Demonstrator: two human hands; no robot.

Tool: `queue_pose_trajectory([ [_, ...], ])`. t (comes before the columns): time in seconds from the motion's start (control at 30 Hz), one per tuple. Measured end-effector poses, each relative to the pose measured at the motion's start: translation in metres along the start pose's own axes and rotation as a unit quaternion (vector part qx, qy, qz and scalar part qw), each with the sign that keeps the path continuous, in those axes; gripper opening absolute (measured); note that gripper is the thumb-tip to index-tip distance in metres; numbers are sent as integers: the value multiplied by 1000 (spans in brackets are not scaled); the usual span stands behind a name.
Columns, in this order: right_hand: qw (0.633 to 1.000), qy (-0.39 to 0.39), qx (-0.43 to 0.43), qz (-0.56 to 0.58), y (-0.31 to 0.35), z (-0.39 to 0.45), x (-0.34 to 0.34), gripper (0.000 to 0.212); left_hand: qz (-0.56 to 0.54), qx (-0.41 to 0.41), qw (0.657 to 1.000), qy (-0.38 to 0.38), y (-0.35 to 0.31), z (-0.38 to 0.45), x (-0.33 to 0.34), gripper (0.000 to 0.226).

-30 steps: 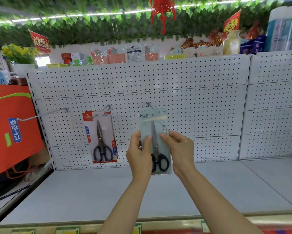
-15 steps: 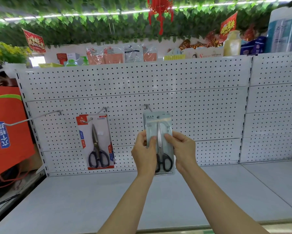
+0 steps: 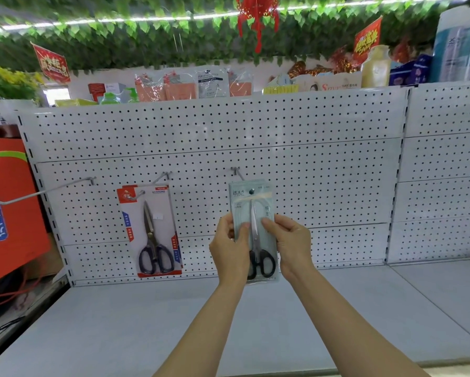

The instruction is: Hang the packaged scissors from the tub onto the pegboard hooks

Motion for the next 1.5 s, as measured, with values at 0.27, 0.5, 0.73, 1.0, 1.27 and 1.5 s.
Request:
queue_pose_trajectory([
  [0.27,999,-12,-18,-33,-1,11,0,7,200,215,954,54,-47,32,5,70],
  [0.5,980,-60,-92,-163,2,13,-8,8,347,275,860,253,-49,49,43,73],
  [0.73,942,-97,-145,-287,12,11,-7,27,347,302,848,264,-42,58,45,70],
  [1.0,938,-94,-149,-298,5,14,-16,26,338,308,847,271,-42,62,46,70],
  [1.27,926,-86,-168,-329,5,7,-10,25,340,333,834,280,-45,62,45,76],
  [1.5,882,-56,-202,-423,10,2,2,32,358,347,822,273,-45,65,28,91],
])
Point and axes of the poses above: each hand's wrist, its own z-axis towards the middle knuckle, its own x-axis out of the palm, y = z × x, the point moved 9 cm from there along z, towards the middle knuckle, and after that the axes turned 1 degree about -x, right-handed, at the moved point
